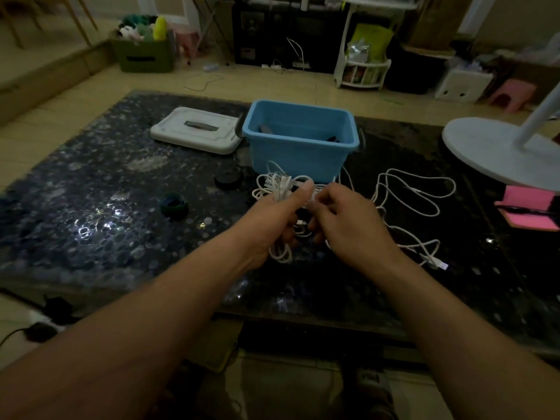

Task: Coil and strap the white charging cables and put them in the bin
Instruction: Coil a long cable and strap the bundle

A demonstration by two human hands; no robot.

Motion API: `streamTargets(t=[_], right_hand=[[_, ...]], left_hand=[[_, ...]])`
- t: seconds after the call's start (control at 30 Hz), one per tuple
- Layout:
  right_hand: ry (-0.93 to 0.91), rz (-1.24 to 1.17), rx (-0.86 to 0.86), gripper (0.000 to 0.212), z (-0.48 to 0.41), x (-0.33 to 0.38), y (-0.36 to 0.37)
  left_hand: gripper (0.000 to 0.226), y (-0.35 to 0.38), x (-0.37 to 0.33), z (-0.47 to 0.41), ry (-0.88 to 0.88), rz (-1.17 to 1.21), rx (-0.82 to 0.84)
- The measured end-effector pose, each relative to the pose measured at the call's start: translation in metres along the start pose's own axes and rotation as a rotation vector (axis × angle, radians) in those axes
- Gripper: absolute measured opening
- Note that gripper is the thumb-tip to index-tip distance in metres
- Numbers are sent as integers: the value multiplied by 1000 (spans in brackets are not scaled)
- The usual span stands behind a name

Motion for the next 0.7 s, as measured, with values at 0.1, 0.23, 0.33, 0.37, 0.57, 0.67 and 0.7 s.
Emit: streamTargets(t=[0.1, 0.23, 0.33, 0.37, 0.57, 0.67, 0.7], right_hand=[[-111, -31, -38, 12, 6, 12, 11], [-192, 52, 19, 17, 8, 13, 25], [-241, 134, 14, 21, 11, 12, 29], [-236, 128, 1, 22, 12, 12, 27], [-161, 217, 135, 17, 4, -4, 14], [-52, 281, 227, 30, -1, -26, 0], [-9, 263, 233, 33, -2, -34, -5]], left_hand=[[39, 10, 3, -2, -52, 148, 15], [36, 10, 3, -5, -84, 237, -120], [33, -1, 3, -4, -24, 261, -286], [37, -5, 0, -4, -15, 282, -321], [44, -29, -27, -5, -4, 704, -272], [42, -66, -42, -7, 45, 769, -263], [42, -75, -46, -5, 58, 731, -274]])
Point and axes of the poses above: each hand's wrist, its own z-axis away from the middle knuckle, its own y-axis out of the palm, x = y × z, the point moved 4 cm from there along -z, towards the middle knuckle, and after that the axes turned 4 degrees about -z, right-handed, at the moved point
